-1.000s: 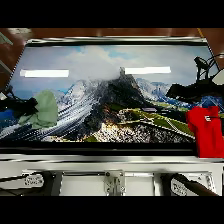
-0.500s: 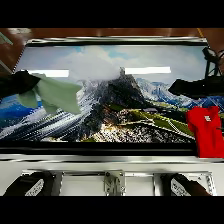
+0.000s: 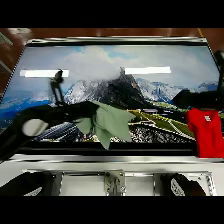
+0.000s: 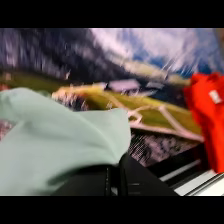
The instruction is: Fold the shirts.
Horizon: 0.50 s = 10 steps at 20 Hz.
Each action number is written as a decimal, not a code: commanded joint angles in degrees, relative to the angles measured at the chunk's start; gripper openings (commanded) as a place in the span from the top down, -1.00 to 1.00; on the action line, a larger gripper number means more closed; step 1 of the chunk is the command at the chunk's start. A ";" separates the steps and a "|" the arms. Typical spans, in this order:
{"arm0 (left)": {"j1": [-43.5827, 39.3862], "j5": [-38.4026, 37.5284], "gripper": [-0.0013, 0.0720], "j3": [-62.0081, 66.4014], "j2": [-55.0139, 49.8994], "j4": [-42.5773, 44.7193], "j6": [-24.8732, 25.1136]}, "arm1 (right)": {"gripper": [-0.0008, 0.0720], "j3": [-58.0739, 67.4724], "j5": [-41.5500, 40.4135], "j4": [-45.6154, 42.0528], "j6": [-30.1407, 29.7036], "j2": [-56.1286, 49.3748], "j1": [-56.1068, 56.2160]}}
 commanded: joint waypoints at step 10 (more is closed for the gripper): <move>22.93 -32.98 -0.97 -8.17 0.74 -4.48 16.83 | -0.87 -23.37 -3.63 14.29 -3.56 -9.42 0.04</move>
